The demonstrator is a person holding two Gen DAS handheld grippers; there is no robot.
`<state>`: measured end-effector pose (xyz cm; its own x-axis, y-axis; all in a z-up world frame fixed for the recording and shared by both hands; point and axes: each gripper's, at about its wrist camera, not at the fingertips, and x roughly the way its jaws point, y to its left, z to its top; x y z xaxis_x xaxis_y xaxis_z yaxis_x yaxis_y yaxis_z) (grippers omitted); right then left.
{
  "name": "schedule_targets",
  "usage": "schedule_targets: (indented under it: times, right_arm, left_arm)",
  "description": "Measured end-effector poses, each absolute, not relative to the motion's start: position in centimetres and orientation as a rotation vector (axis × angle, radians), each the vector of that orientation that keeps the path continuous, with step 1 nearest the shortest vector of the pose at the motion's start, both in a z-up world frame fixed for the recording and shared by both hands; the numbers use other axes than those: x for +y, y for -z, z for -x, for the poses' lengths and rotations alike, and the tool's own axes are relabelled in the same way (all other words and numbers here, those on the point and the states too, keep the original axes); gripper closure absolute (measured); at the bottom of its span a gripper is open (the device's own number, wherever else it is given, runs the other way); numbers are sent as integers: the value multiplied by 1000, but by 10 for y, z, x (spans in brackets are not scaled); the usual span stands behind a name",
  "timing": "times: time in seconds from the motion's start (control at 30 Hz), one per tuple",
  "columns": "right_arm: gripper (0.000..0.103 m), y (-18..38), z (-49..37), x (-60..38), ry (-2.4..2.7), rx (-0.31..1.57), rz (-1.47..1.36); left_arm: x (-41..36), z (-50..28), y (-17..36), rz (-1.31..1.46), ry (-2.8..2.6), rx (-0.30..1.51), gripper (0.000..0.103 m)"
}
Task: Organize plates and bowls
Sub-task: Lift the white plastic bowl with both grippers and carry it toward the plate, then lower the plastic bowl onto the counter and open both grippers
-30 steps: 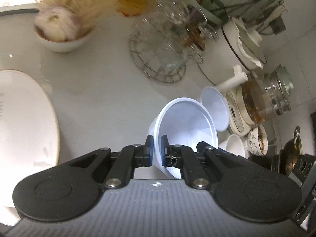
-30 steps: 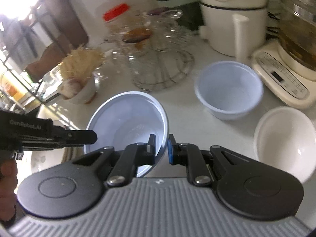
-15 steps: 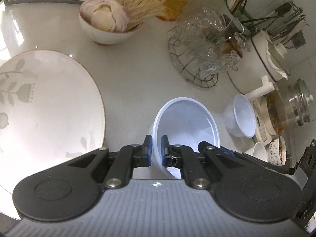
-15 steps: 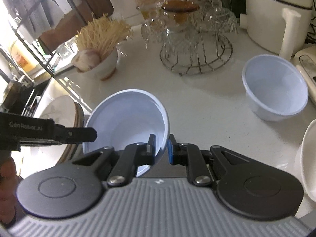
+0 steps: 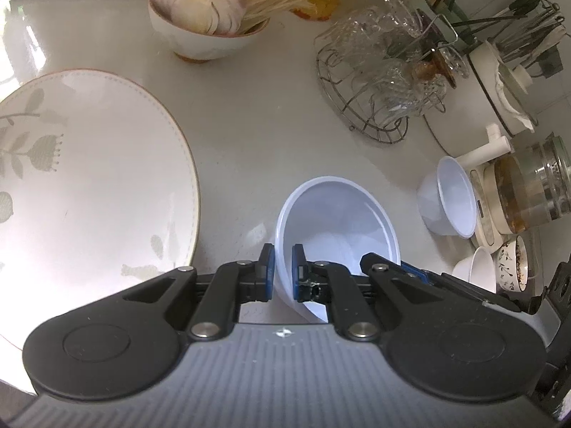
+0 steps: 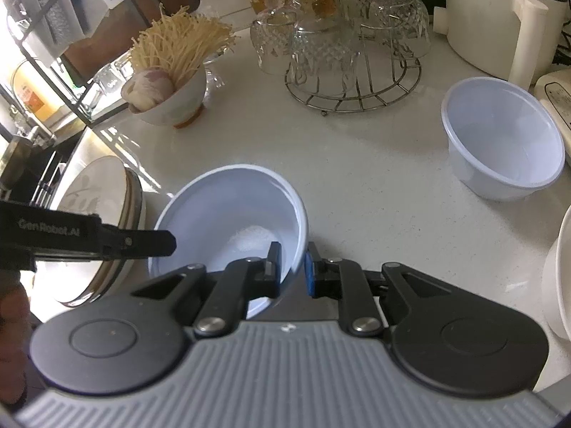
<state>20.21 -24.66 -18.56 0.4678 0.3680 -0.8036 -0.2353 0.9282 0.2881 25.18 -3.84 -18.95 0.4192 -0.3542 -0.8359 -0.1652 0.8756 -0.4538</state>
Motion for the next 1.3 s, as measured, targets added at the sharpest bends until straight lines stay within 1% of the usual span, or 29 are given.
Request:
schedule_targets:
  times: [0.03, 0.07, 0.1, 0.13, 0.17, 0.37, 0.73, 1.0, 1.3]
  right_arm:
    - [82, 185, -202, -247, -372, 1023, -144]
    - [68, 184, -202, -247, -380, 1023, -151]
    - [50, 183, -202, -248, -389, 1019, -161]
    - [43, 181, -201, -247, -394, 1012, -168]
    - [41, 180, -201, -247, -395, 1011, -164]
    - [42, 169, -198, -246, -404, 993, -155]
    - [42, 119, -193, -258, -407, 901, -175]
    - [42, 94, -183, -264, -406, 838, -180]
    - [42, 85, -176, -269, -415, 814, -177]
  left_arm:
    - [-39, -252, 188, 519, 124, 1148, 77]
    - [-39, -252, 187, 516, 120, 1146, 68]
    - [-39, -251, 185, 507, 109, 1140, 57]
    - [-40, -251, 183, 498, 103, 1131, 56]
    - [-40, -251, 181, 489, 102, 1128, 56]
    - [-44, -243, 164, 444, 89, 1101, 56]
    - [-51, -230, 111, 374, 67, 1004, 55]
    - [-59, -220, 93, 350, 70, 965, 55]
    - [-69, -215, 83, 320, 64, 947, 55]
